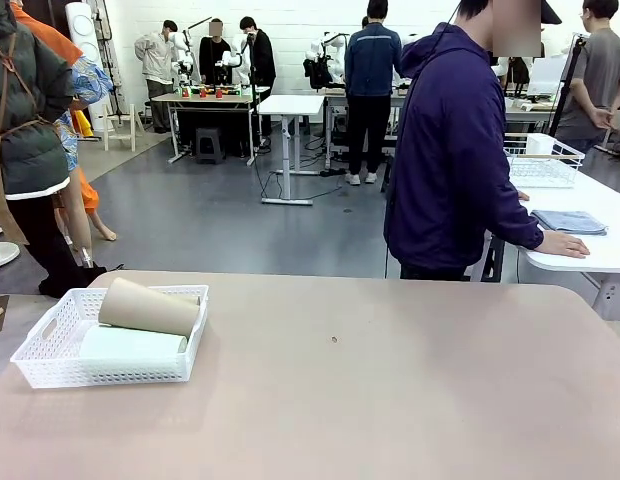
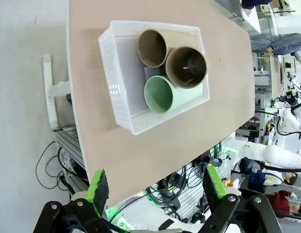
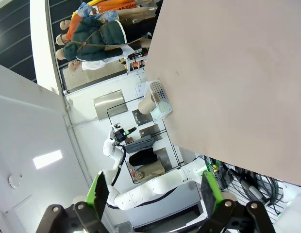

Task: Clean and organize the cups into the basket.
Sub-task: Move the Organizing basket back to the left side of the table.

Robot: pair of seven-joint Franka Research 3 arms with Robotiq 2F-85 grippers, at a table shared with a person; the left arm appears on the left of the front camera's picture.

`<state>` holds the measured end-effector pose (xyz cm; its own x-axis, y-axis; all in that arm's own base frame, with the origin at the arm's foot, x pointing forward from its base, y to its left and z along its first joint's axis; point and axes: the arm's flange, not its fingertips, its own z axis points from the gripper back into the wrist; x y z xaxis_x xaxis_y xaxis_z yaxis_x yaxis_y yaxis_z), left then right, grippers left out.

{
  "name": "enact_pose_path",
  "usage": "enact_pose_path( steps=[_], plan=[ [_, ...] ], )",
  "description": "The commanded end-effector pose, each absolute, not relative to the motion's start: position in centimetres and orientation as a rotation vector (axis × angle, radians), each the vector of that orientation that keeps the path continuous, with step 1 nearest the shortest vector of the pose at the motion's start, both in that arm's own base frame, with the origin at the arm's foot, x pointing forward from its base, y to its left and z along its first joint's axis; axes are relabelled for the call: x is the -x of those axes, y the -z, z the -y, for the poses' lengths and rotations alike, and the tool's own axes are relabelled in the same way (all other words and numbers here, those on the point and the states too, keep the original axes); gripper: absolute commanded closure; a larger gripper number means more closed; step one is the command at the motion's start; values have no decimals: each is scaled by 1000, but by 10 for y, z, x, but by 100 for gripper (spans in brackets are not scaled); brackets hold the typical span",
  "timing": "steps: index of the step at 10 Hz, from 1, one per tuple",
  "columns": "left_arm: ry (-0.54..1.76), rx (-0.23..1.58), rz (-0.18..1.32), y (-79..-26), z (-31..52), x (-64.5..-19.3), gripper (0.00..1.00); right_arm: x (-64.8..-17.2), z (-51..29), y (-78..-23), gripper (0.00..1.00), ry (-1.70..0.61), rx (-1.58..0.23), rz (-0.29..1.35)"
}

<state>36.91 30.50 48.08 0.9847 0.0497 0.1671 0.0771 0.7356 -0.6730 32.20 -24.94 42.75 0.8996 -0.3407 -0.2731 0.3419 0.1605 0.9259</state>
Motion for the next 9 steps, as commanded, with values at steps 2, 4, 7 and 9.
enact_pose_path(
  steps=[2,4,7,9],
  plan=[
    [36,770,214,-480,-306,-370,0,-320,246,-428,0,490,-1320,3],
    [87,763,246,-488,-302,-361,0,-320,246,-428,0,490,-1320,3],
    [14,754,190,-479,-306,-370,0,-320,246,-428,0,490,-1320,3],
    [14,754,190,-479,-306,-370,0,-320,246,-428,0,490,-1320,3]
  ],
)
